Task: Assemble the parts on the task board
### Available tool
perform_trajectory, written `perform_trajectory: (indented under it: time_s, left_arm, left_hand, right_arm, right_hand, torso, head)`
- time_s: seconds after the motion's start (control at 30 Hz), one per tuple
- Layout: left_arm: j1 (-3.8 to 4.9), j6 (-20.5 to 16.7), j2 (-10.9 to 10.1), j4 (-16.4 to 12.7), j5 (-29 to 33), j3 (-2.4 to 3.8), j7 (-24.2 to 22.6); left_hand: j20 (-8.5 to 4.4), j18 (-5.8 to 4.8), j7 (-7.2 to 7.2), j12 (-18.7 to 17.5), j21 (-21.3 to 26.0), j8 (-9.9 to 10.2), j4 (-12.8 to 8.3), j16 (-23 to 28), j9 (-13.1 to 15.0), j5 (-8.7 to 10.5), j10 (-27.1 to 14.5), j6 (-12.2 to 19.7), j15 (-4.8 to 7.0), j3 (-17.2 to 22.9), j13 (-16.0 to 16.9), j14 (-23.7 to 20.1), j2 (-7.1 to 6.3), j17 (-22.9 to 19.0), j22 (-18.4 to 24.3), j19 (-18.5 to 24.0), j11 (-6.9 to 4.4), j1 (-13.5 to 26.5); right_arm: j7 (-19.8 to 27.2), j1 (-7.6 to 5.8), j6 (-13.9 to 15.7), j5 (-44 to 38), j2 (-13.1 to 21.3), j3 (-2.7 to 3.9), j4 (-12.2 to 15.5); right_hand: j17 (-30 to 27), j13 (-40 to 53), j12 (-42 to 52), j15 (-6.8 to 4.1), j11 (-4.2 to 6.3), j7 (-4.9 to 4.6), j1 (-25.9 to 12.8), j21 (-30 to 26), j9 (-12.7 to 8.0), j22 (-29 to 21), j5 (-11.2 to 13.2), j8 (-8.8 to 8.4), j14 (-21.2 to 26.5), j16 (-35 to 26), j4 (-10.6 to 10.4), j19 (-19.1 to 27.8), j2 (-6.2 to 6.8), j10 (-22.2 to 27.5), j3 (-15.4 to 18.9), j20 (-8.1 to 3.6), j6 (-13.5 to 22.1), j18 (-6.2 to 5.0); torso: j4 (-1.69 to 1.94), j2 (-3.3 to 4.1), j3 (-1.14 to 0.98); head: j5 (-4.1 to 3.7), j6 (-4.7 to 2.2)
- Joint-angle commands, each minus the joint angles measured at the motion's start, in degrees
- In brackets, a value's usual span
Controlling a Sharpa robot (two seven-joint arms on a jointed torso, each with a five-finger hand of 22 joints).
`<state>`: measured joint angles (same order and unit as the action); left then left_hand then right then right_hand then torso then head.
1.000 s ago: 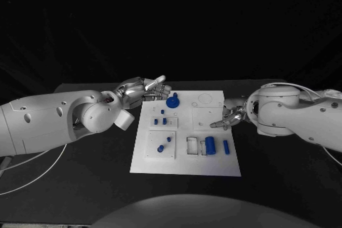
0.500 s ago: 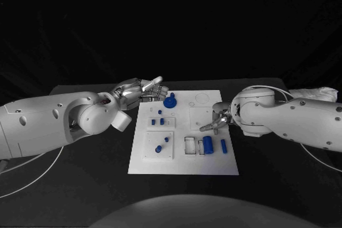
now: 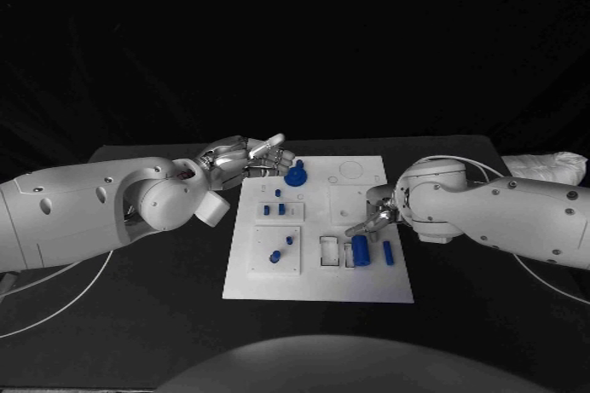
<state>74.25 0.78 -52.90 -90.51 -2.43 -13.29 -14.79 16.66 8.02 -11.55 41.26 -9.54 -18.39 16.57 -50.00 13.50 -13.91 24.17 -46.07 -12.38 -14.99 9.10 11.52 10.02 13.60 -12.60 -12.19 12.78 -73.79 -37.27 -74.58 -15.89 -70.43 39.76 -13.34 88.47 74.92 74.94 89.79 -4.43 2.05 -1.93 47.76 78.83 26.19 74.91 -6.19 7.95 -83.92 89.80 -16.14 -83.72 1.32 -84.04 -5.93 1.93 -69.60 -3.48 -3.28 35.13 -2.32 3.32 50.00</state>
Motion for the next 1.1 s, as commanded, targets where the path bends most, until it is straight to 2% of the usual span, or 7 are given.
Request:
perform_trajectory:
  time_s: [0.03,0.47,0.57,0.83,0.9,1.1]
  left_arm:
    - [-0.09,1.5,0.06,-0.07,-0.5,0.04,0.26]
    - [-0.56,2.47,-0.16,0.03,-0.67,0.04,0.89]
    - [-0.64,2.48,-0.22,0.03,-0.68,0.04,0.91]
    - [-0.78,2.5,-0.26,0.01,-0.8,0.04,0.92]
    - [-0.8,2.49,-0.25,0.02,-0.84,0.04,0.92]
    - [-0.84,2.45,-0.28,0.01,-0.89,0.04,0.88]
  left_hand:
    - [0.11,0.27,-0.22,0.27,-0.27,-0.39,0.09,-0.19,-0.07,-0.39,0.52,-0.25,0.06,-0.3,-0.07,0.29,-0.09,-0.09,0.11,-0.2,-0.05,-0.54]
    - [0.11,0.25,-0.27,0.25,-0.24,-0.39,0.11,-0.18,-0.09,-0.4,0.5,-0.23,0.06,-0.35,-0.09,0.27,-0.1,-0.11,0.15,-0.16,-0.06,-0.54]
    - [0.11,0.25,-0.27,0.25,-0.24,-0.39,0.11,-0.18,-0.09,-0.4,0.5,-0.23,0.06,-0.35,-0.09,0.27,-0.1,-0.11,0.15,-0.16,-0.06,-0.54]
    - [0.11,0.25,-0.28,0.24,-0.24,-0.38,0.12,-0.17,-0.1,-0.41,0.48,-0.21,0.06,-0.37,-0.1,0.25,-0.11,-0.13,0.15,-0.15,-0.06,-0.54]
    - [0.11,0.24,-0.3,0.23,-0.24,-0.38,0.11,-0.16,-0.11,-0.43,0.46,-0.2,0.06,-0.39,-0.11,0.23,-0.13,-0.14,0.16,-0.14,-0.06,-0.56]
    - [0.11,0.24,-0.3,0.23,-0.24,-0.38,0.11,-0.16,-0.11,-0.43,0.46,-0.2,0.06,-0.39,-0.11,0.23,-0.13,-0.14,0.16,-0.14,-0.06,-0.56]
  right_arm:
    - [-0.63,0.24,-1.55,-0.1,-0.17,-0.02,0.05]
    - [-0.57,0.68,-1.44,0.99,-0.42,-0.02,-0.22]
    - [-0.55,0.75,-1.36,1.22,-0.45,-0.02,-0.19]
    - [-0.4,0.84,-0.34,2.32,-0.53,-0.02,-0.21]
    - [-0.39,0.85,-0.23,2.68,-0.55,-0.02,-0.22]
    - [-0.39,0.88,-0.08,3.11,-0.55,-0.02,-0.19]
  right_hand:
    - [15.08,15.06,0.21,-0.35,0.09,-0.01,0.41,-0.38,0.1,11.3,-0.11,-0.4,-6.08,0.2,0.45,0.08,0.5,-5.96,-0.04,-0.27,0.53,0.62]
    - [15.08,15.06,0.21,-0.11,-0.16,-0.26,0.98,-1.28,0.53,11.01,1.02,-0.83,-6.08,0.2,0.58,0.59,0.69,-5.96,-0.07,-0.06,1.16,0.42]
    - [15.08,15.06,0.21,-0.03,-0.24,-0.32,2.5,-1.62,0.96,10.91,-1.11,-0.97,-6.08,0.2,1.64,0.79,0.71,-5.96,-0.52,0.05,1.39,0.34]
    - [15.08,15.06,0.21,-0.18,-0.01,0.01,5.73,-3.3,3.42,10.41,-9.26,-0.32,-6.08,0.2,4.71,1.72,0.84,-5.96,-1.83,0.01,1.24,-0.04]
    - [15.08,15.06,0.21,-0.37,0.23,0.34,6.4,-3.73,4.75,10.29,-11.76,0.39,-6.08,0.2,5.56,1.94,0.98,-5.96,-2.27,-0.14,0.85,-0.14]
    - [15.08,15.06,0.21,-0.82,0.74,0.85,7.37,-4.54,9.04,10.08,-14.51,2.18,-6.08,0.2,7.38,2.26,1.4,-5.96,-3.21,-0.56,1.21,-0.28]
  torso:
    - [0.02,-0.01,0.0]
    - [0.03,-0.02,-0.01]
    - [0.03,-0.01,-0.01]
    - [0.01,0.0,-0.01]
    - [0.01,-0.01,-0.01]
    - [0.02,-0.02,-0.01]
  head:
    - [0.15,0.0]
    - [0.65,0.0]
    - [0.73,0.0]
    - [0.79,0.0]
    - [0.79,0.0]
    - [0.9,0.0]
